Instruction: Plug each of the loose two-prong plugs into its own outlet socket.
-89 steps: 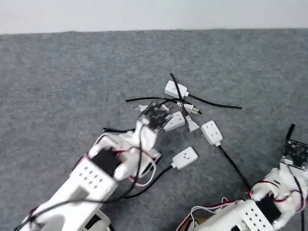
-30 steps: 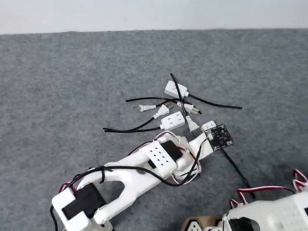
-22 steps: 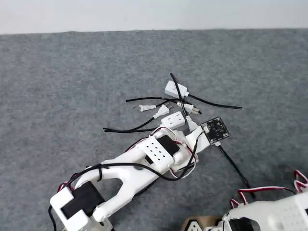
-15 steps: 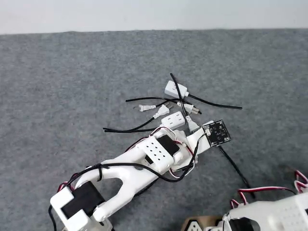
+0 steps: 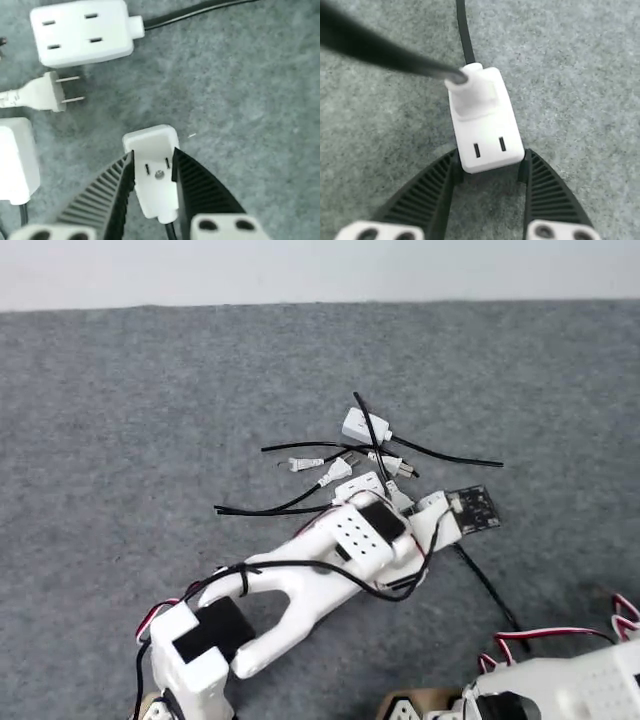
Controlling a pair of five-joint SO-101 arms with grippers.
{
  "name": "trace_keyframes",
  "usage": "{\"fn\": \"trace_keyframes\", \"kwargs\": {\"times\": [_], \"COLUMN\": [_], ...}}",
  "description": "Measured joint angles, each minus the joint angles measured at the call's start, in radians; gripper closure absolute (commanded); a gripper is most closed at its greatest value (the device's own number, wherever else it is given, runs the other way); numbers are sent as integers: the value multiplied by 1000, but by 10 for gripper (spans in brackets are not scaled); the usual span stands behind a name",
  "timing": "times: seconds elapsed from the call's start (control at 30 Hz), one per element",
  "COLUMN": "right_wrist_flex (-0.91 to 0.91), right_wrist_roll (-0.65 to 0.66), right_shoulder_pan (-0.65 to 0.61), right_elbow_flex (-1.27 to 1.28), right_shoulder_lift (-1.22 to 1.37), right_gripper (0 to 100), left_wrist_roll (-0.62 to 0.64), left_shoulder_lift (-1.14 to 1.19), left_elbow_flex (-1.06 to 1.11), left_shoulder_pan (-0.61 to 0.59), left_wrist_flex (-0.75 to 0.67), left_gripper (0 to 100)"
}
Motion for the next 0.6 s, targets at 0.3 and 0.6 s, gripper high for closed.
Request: {"fn": "trace_keyframes", "kwargs": {"times": [0.3,0.6], "right_wrist_flex": [0,0], "right_wrist_roll": [-5,-5], "right_shoulder_pan": [0,0], "right_elbow_flex": [0,0], "right_shoulder_lift": [0,0], "right_gripper": [850,850], "left_wrist_roll": [23,75], "left_shoulder_lift": [5,-75], "left_elbow_flex": [-5,21], "left_shoulder_pan": [-18,26], "left_wrist_flex": [17,72], "left_gripper": [883,836]}}
